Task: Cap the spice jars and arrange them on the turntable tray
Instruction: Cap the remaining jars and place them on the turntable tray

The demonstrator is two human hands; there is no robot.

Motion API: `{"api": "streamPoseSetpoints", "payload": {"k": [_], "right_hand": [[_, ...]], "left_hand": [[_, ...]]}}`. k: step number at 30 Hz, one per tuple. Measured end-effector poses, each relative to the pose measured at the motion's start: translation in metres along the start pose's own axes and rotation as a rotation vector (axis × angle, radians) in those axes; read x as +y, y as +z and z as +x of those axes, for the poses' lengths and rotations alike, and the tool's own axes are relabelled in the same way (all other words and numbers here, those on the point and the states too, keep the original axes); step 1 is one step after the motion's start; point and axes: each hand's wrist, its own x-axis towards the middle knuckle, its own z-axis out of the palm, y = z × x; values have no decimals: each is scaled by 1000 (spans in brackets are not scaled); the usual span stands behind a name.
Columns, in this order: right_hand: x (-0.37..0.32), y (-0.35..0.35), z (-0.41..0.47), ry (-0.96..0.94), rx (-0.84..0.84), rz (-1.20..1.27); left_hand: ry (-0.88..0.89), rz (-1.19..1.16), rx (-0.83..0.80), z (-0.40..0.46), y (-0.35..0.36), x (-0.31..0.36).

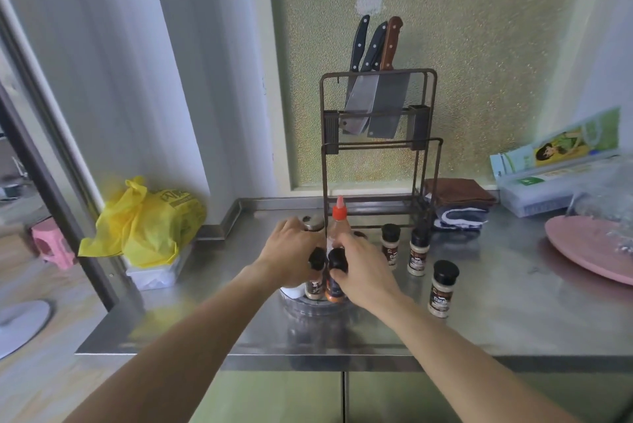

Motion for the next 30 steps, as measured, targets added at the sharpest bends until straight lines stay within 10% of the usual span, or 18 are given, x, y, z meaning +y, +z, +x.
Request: {"api": "streamPoseSetpoints", "payload": {"k": [17, 30], "right_hand": [[-5, 23, -6, -37, -28, 83], [109, -69, -23, 249, 193, -162]], "left_hand": [[123, 128, -84, -8, 15, -16], [35, -181, 178, -30, 6, -33]]}}
